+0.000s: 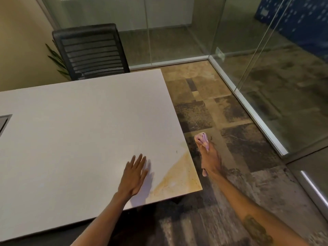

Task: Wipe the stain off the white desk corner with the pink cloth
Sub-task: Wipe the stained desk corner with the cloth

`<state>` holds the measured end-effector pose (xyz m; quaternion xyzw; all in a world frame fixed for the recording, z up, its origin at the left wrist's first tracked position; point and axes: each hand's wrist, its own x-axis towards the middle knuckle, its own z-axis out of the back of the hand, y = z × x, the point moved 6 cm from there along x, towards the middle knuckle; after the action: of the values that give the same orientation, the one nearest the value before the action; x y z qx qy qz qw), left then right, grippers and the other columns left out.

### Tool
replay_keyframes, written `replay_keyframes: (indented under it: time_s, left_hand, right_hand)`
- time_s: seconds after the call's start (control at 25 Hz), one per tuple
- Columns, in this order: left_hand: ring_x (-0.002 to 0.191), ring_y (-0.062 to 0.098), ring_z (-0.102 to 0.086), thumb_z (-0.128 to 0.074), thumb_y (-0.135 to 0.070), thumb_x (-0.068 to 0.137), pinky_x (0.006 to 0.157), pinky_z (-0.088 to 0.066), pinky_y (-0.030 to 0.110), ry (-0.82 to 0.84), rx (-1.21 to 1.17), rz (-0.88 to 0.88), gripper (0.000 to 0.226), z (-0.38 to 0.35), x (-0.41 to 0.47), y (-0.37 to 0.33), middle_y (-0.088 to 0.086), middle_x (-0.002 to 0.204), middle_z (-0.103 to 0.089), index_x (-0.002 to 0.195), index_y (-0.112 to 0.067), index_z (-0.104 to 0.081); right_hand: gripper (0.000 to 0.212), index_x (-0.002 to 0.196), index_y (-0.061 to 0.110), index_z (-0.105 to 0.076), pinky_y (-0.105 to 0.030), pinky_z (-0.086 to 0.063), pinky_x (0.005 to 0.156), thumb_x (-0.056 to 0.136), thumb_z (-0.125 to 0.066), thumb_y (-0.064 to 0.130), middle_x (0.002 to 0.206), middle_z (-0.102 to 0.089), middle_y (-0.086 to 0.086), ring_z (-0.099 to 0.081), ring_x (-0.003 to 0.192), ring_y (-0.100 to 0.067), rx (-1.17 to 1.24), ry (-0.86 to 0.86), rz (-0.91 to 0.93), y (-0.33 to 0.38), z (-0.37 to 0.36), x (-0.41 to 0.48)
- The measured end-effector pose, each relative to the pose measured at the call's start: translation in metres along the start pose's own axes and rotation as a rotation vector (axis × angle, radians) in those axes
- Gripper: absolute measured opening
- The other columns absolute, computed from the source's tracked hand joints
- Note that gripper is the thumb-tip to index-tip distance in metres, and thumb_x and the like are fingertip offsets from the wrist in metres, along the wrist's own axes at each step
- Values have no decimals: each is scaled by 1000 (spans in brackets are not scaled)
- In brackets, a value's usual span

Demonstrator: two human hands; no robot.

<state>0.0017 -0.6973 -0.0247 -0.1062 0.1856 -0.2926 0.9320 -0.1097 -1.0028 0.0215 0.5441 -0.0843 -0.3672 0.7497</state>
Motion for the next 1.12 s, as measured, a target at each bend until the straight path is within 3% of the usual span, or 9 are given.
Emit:
replay_keyframes:
  time_s: [0.12, 0.32, 0.44, 0.56, 0.64, 0.8, 0.88, 0.96, 1.12]
  left_hand:
    - [156, 23, 19, 19, -64, 89, 127, 5, 44, -7, 156, 42, 83, -14, -1, 44, -5, 163, 25, 160, -21, 12]
    - [155, 25, 24, 8, -62, 94, 127, 10, 49, -10, 80, 67, 74, -38, 5, 59, -6, 166, 25, 160, -27, 13]
    - [158, 21, 17, 15, -63, 94, 127, 6, 47, -84, 74, 57, 75, -43, 6, 61, -8, 169, 15, 161, -31, 4]
    - [161, 21, 2, 3, -57, 102, 126, -7, 48, -165, 74, 52, 65, -48, 7, 64, -9, 172, 0, 162, -36, -12]
    - [161, 19, -2, -8, -51, 107, 124, -11, 45, -223, 90, 66, 57, -51, 8, 69, -10, 173, -4, 162, -40, -16]
    - [161, 21, -2, -21, -41, 108, 127, -7, 52, -266, 88, 53, 54, -57, 12, 69, -9, 173, -6, 162, -39, -18]
    - [160, 28, -11, -27, -38, 106, 125, -13, 61, -295, 7, 45, 55, -58, 15, 66, -1, 172, -16, 160, -30, -27]
    - [160, 28, -14, -26, -40, 106, 126, -12, 59, -332, -41, 39, 55, -58, 17, 65, 2, 171, -22, 159, -25, -32]
    - [160, 25, -10, -14, -47, 108, 128, -6, 55, -341, -73, 13, 59, -60, 17, 67, 1, 171, -22, 159, -23, -32]
  right_hand:
    - [42, 146, 43, -43, -38, -38, 116, 104, -44, 38, 148, -49, 19, -46, 135, 0, -186, 3, 201, 14, -29, 25]
    - [54, 152, 26, -44, -48, -30, 122, 100, -58, 24, 163, -36, -1, -29, 152, -22, -640, 342, 498, -15, -84, 36]
    - [61, 156, 29, -35, -54, -22, 122, 100, -56, 41, 168, -16, 9, -5, 156, -12, -839, 439, 595, -40, -87, 41]
    - [73, 160, 36, -11, -55, -1, 123, 97, -26, 70, 167, 3, 16, 13, 156, -13, -998, 439, 715, -49, -96, 53]
    - [76, 159, 40, 3, -54, 10, 123, 95, -16, 76, 169, 6, 16, 17, 155, -15, -1031, 439, 772, -52, -102, 61]
    - [77, 158, 38, 10, -55, 7, 125, 97, -20, 72, 168, 10, 16, 20, 155, -16, -1035, 457, 774, -48, -107, 86]
    - [77, 160, 34, 4, -59, 4, 124, 98, -24, 70, 169, 6, 13, 15, 156, -19, -1080, 453, 807, -36, -113, 99]
    - [81, 162, 23, -10, -59, 2, 124, 98, -25, 70, 171, -1, 6, 9, 157, -20, -1100, 492, 888, -23, -120, 108]
    - [79, 162, 21, -11, -44, 2, 128, 100, -35, 64, 171, 3, 6, 12, 156, -10, -949, 643, 892, -23, -123, 118]
